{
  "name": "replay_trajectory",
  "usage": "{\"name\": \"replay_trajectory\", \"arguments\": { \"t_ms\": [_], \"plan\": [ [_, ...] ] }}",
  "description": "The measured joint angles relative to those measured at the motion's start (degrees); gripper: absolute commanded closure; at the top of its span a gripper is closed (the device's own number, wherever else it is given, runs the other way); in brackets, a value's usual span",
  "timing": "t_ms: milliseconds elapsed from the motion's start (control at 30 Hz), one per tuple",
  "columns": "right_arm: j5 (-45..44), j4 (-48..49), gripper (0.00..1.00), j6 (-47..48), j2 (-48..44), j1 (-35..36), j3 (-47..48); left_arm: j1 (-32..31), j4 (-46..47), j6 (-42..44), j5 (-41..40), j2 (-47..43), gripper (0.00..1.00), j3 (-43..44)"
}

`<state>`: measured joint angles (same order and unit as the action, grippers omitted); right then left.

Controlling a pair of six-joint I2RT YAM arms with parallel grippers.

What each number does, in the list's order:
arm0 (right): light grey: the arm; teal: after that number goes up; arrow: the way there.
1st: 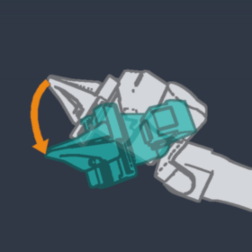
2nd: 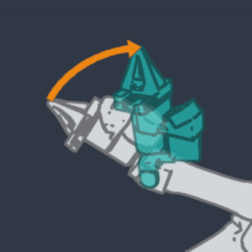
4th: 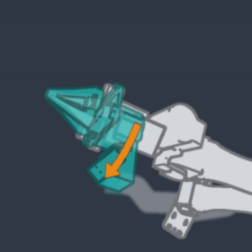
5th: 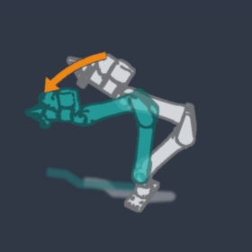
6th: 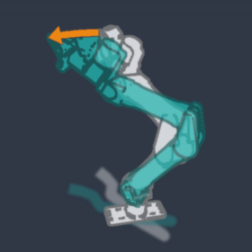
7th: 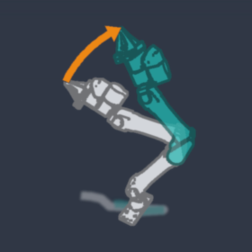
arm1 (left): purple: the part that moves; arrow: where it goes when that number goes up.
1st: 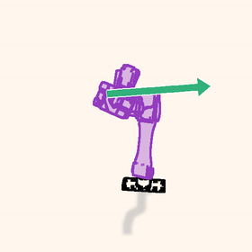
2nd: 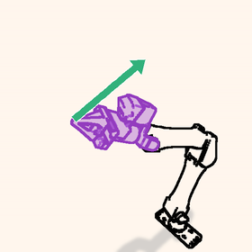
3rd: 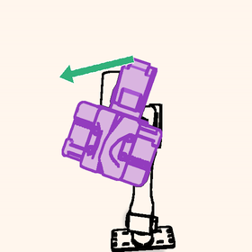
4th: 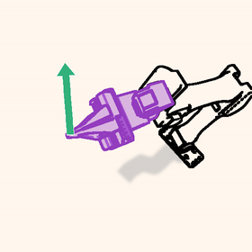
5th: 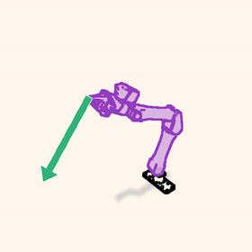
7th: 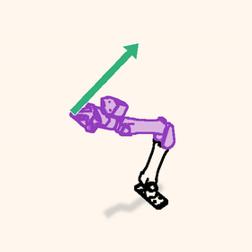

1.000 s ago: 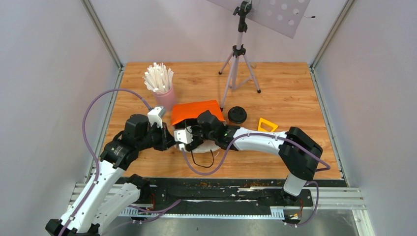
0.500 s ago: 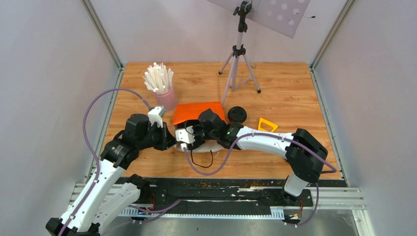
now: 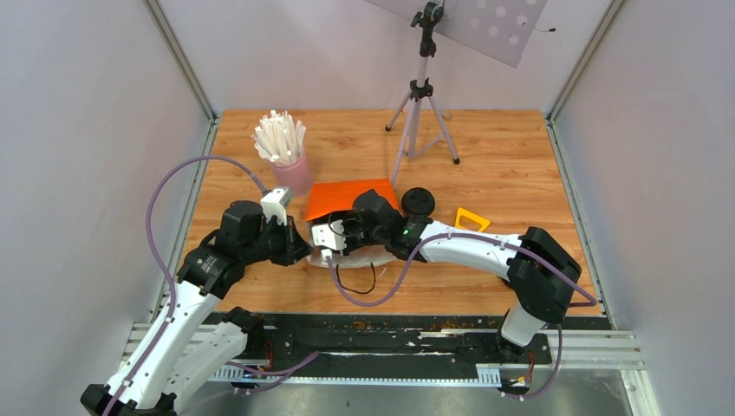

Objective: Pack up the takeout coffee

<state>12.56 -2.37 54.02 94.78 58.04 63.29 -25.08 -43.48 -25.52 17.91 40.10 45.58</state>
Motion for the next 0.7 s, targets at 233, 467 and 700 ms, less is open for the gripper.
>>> {"name": "replay_trajectory", "arguments": {
  "t_ms": [233, 467, 700],
  "plan": [
    [1.33, 0.15, 0.79, -0.37, 0.20, -0.07, 0.39, 0.00, 0.04, -0.90, 0.35, -0.11, 1.00, 0.00],
    [0.52, 3.67, 0.78, -0.44, 2.58, -0.04, 0.90, 0.00, 0.07, -1.64, 0.74, -0.48, 1.00, 0.00],
    [-0.50, 7.74, 0.77, -0.44, 4.17, -0.04, 0.90, 0.00, 0.09, -2.08, 1.05, -0.66, 1.00, 0.00]
  ]
}}
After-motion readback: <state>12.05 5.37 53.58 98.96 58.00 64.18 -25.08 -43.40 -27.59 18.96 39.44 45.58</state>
